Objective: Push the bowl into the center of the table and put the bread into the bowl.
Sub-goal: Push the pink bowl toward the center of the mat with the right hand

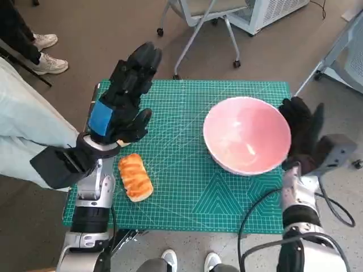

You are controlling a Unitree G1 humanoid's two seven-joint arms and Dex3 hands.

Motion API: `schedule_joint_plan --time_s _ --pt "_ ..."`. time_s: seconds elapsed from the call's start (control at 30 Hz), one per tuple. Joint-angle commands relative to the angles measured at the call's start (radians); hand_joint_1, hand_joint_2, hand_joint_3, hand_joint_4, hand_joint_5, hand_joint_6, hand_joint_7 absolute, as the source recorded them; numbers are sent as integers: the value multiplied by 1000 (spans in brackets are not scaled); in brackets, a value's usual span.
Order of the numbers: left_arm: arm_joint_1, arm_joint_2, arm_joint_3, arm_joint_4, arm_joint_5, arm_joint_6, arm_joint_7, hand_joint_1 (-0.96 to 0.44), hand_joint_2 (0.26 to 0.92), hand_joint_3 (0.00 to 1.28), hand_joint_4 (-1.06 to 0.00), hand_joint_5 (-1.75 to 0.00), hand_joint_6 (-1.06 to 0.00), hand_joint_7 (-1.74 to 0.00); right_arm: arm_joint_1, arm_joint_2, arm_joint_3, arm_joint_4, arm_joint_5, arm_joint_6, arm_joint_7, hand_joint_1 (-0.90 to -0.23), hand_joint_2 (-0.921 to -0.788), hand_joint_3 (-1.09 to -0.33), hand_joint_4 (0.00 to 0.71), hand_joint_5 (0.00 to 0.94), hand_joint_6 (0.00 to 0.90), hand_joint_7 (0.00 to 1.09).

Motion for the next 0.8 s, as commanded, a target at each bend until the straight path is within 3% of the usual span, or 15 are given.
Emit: schedule_joint_plan --time_s 0.03,0.23,0.37,0.8 --pt "18 13 9 -24 4 -6 8 -651 921 591 -76 -8 1 -367 -6 23 -12 20 14 31 25 -642 -921 -796 116 3 140 221" --pt "20 14 7 -28 3 -3 12 -652 921 589 -77 -8 1 -356 -9 25 -17 20 13 34 30 -634 -921 -794 114 2 139 221" --pt "39 16 11 -54 1 16 28 -653 921 588 -78 -8 1 -354 -41 60 -25 25 25 49 44 -627 -921 -792 90 0 138 219" --pt "55 28 16 -74 2 20 37 -660 921 582 -79 -7 1 -352 -81 113 -39 31 43 84 59 -617 -921 -781 76 4 127 205"
